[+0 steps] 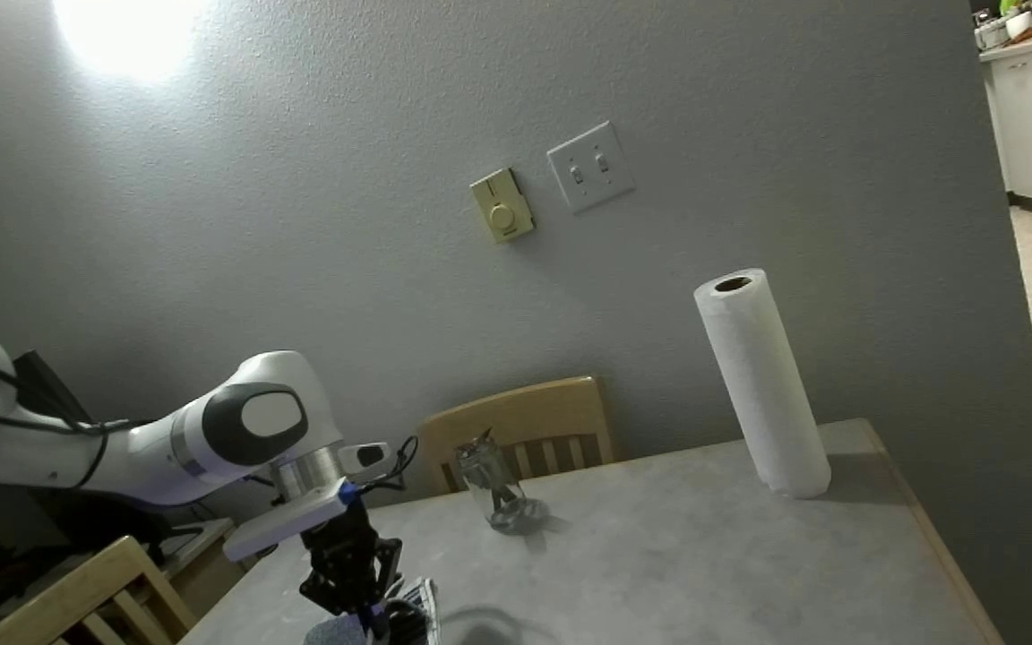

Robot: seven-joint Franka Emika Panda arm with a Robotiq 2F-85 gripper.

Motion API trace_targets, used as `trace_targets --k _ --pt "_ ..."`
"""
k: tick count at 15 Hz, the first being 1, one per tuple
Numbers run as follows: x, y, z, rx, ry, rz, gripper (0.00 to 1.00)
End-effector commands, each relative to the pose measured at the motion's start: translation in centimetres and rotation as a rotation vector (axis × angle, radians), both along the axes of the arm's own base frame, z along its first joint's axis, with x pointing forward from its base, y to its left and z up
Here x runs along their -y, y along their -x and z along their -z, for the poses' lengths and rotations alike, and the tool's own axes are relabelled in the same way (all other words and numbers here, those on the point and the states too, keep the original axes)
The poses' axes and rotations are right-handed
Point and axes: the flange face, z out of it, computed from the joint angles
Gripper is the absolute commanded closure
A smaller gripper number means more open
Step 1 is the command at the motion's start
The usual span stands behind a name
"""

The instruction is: Fold the towel

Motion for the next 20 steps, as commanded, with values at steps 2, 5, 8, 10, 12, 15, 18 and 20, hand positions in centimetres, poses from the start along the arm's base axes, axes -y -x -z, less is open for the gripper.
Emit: trace_targets --k 2,5,8,10,12,15,18,20 --pt "-0.1 0.0 0.0 -0.001 0.001 0.001 0.70" --pt "-0.4 0.2 -1.4 0.009 0.019 0.001 0.57" --pt "-0.9 0.5 -4.1 0.048 0.055 -0.003 0.35" --pt "-1.4 0.7 -6.3 0.077 0.089 0.001 0.21" --pt "-1.9 0.8 -8.4 0.102 0.111 0.022 0.07" --pt "-2.4 1.1 -10.9 0.127 0.127 0.054 0.00" --pt "-2.6 1.5 -12.2 0.136 0.112 0.071 0.00" --pt "-2.7 1.6 -12.7 0.138 0.098 0.083 0.00"
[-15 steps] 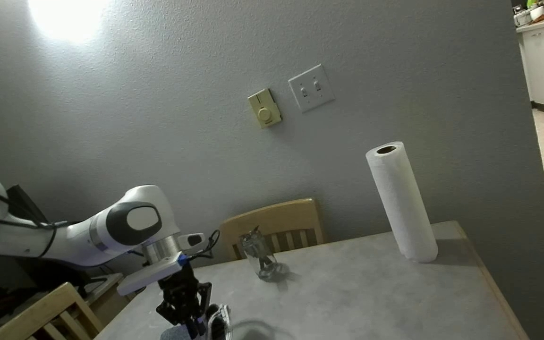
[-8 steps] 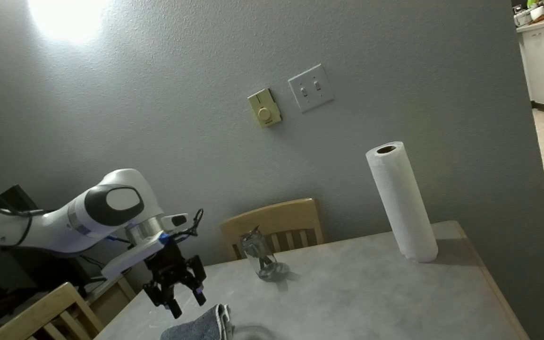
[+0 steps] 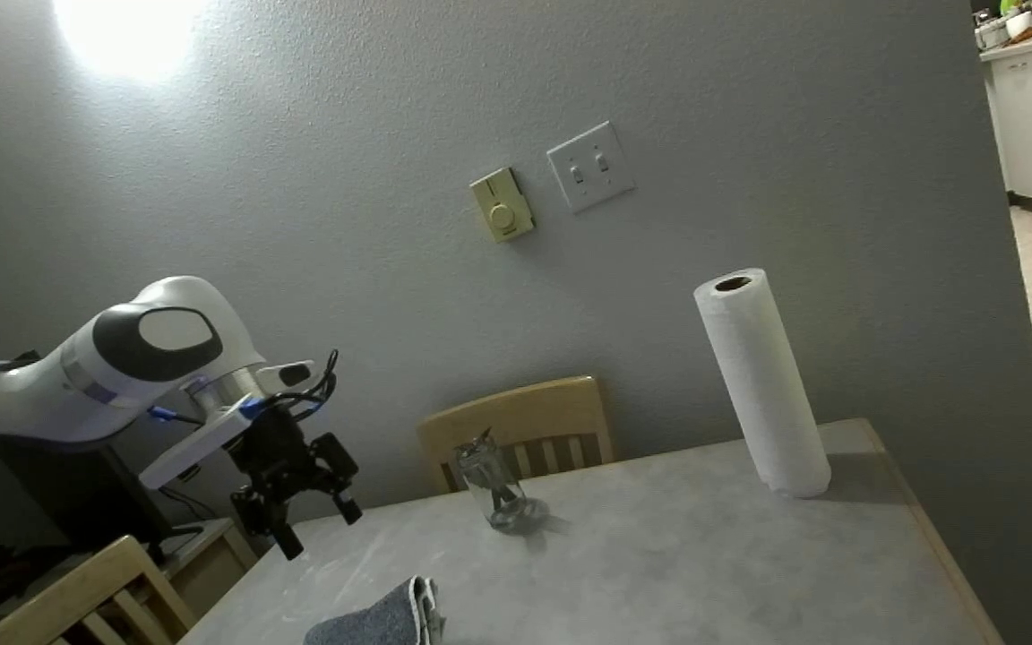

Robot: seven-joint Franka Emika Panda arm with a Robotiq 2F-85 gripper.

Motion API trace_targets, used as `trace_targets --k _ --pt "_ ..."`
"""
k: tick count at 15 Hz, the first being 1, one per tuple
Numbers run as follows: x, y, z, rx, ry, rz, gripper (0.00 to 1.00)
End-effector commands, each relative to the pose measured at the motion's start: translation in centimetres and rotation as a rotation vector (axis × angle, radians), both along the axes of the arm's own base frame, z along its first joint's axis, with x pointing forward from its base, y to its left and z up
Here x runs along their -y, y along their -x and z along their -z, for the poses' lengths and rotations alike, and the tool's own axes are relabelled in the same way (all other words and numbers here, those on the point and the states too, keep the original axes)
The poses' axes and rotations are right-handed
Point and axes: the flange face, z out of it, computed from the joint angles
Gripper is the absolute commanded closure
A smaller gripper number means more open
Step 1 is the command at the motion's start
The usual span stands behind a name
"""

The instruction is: Fold the towel

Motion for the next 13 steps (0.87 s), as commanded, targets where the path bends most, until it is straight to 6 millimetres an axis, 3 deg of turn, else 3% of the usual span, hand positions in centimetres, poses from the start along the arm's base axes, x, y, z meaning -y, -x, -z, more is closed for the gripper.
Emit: trace_targets --k 1,2,13 --pt "0.0 1.2 -0.8 -0.014 -0.036 0.012 0.00" --pt "-0.1 0.1 -0.4 0.002 -0.010 0.008 0.00" --pt "-0.3 0.3 -0.4 -0.001 -0.021 0.012 0.00"
